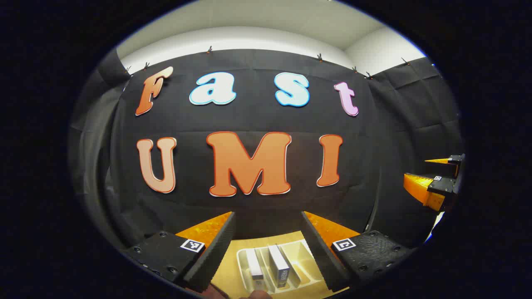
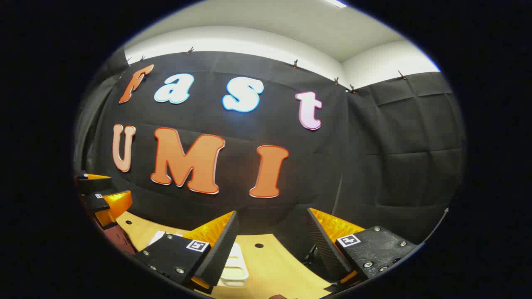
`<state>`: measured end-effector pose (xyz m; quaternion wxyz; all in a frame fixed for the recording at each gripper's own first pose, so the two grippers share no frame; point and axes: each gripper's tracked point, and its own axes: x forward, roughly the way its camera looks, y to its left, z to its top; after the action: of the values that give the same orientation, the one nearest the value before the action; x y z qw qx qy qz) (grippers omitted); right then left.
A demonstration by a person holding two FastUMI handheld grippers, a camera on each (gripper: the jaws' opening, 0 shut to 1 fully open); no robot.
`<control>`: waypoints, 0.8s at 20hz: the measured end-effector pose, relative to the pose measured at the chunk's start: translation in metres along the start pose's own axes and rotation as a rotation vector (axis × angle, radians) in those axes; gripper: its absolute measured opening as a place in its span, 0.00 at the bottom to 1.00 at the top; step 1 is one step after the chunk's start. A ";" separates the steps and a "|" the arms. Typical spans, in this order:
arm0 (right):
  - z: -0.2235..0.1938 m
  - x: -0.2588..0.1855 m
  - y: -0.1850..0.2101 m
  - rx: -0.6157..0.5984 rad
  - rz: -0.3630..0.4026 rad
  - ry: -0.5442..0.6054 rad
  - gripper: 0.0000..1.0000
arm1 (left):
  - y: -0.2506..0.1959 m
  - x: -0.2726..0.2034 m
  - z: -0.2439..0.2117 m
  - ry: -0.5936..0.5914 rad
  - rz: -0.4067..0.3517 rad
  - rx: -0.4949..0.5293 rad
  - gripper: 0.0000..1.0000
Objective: Open the schoolbag, grab two books from the bookshelf and put them into the schoolbag.
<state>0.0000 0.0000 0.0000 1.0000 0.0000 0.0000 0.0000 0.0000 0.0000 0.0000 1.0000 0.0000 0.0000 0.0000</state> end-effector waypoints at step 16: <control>-0.010 0.028 0.095 0.120 0.378 -0.025 0.96 | 0.056 -0.012 -0.004 -0.105 0.221 -0.049 0.96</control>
<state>0.0280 0.0955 -0.0099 0.9803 0.0598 -0.0124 0.1876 -0.0116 0.0560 -0.0042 0.9922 -0.0245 -0.0524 0.1103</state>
